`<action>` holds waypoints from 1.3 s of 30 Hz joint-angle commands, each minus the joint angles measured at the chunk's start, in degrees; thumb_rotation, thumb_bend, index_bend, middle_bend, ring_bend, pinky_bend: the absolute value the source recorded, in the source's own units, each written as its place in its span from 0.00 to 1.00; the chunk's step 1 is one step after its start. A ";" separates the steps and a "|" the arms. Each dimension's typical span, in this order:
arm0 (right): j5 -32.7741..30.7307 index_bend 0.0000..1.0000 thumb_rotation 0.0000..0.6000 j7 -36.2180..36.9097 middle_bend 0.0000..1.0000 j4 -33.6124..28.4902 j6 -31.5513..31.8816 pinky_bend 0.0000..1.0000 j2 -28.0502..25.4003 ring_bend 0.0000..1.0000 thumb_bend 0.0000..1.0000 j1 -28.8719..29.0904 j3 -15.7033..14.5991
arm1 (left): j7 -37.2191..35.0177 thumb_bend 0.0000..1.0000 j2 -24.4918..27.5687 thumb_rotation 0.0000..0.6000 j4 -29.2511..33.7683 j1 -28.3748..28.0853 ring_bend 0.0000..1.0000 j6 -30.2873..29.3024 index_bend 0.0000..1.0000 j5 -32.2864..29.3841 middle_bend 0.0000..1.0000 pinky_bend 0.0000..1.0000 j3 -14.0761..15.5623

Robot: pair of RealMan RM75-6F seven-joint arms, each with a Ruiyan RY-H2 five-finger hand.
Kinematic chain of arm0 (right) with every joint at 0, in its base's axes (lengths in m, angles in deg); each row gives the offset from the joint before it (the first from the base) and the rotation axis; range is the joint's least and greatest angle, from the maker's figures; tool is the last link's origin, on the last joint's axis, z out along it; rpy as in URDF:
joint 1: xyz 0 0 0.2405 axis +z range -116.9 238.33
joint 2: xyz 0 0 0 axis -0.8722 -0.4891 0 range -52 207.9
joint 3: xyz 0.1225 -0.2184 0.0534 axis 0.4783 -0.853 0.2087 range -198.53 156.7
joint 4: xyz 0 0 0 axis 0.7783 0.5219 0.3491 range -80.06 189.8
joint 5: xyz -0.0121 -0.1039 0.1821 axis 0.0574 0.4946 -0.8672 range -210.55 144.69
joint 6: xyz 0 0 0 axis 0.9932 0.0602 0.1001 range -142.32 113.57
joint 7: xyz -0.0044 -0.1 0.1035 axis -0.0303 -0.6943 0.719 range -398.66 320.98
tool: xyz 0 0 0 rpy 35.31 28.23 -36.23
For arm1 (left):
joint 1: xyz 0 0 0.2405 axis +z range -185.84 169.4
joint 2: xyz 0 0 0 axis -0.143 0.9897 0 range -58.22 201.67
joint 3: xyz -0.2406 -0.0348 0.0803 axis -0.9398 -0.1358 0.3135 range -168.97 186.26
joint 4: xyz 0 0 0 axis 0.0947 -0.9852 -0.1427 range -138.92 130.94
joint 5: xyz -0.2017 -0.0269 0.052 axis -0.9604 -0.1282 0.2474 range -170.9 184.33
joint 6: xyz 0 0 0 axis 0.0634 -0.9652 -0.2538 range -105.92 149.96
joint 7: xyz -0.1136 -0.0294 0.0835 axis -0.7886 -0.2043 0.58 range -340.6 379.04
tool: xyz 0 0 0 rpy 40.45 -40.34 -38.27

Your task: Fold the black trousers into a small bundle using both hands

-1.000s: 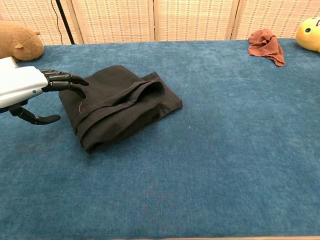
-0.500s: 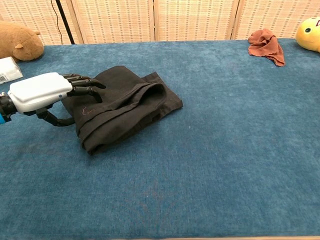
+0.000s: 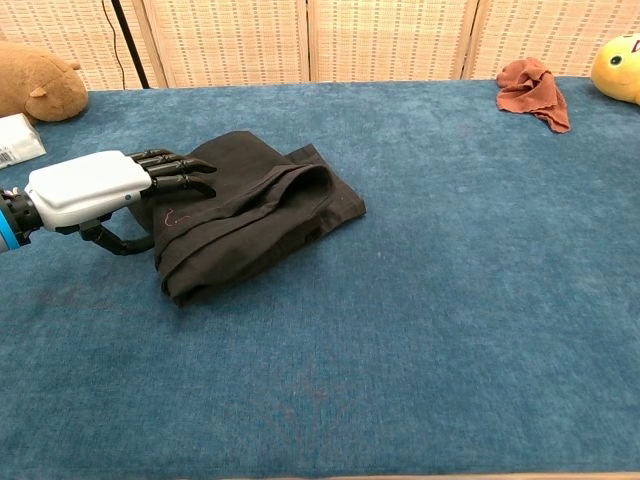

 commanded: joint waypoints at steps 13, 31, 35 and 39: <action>0.13 0.00 1.00 -0.35 0.00 -0.38 0.12 0.00 0.04 0.00 0.00 0.01 -0.03 | 1.90 0.27 0.03 1.00 0.66 -0.90 0.00 1.92 0.01 0.63 0.00 0.00 0.69; 0.38 0.00 1.00 -0.46 0.00 -0.32 0.17 0.00 0.11 0.00 0.00 0.04 -0.16 | 6.53 0.62 -2.76 1.00 0.73 -2.70 0.41 2.21 0.62 -1.76 0.47 0.38 -2.10; 0.51 0.00 1.00 -0.47 0.00 -0.39 0.25 0.00 0.08 0.00 0.00 0.00 -0.24 | 6.79 0.70 -2.91 1.00 0.59 -3.12 0.50 1.76 0.72 -2.35 0.56 0.44 -2.80; 0.71 0.00 1.00 -0.61 0.00 -0.47 0.29 0.00 0.12 0.00 0.00 0.00 -0.36 | 6.58 0.76 -2.69 1.00 0.73 -3.83 0.54 1.04 0.76 -2.67 0.61 0.46 -3.26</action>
